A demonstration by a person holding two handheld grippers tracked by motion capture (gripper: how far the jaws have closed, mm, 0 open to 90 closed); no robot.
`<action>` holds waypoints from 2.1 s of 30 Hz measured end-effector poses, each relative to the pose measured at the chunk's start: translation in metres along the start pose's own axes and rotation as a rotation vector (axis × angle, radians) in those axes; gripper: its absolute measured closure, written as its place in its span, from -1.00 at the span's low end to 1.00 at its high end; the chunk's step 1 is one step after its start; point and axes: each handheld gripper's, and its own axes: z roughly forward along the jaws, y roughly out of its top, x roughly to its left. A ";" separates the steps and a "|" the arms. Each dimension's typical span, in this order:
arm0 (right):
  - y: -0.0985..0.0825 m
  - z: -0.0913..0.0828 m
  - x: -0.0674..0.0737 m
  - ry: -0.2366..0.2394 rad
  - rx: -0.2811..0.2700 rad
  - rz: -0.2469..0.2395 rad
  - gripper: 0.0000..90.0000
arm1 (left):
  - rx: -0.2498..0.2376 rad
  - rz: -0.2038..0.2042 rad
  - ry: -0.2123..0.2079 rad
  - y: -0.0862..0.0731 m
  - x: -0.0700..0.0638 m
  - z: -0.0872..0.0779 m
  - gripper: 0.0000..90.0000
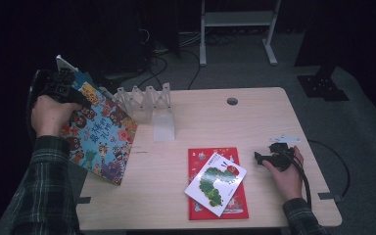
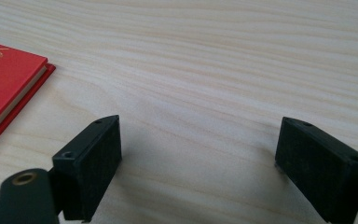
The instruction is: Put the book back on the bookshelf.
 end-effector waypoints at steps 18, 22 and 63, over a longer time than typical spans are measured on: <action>0.000 0.000 0.000 0.000 0.001 0.003 -0.70 | -0.016 0.120 -0.156 -0.020 -0.060 0.028 1.00; 0.000 0.000 0.000 0.000 0.001 0.003 -0.70 | -0.024 0.151 -0.181 -0.027 -0.073 0.033 1.00; -0.002 -0.003 0.000 0.004 -0.006 -0.005 -0.54 | 0.033 0.391 -0.270 -0.134 -0.167 0.152 0.51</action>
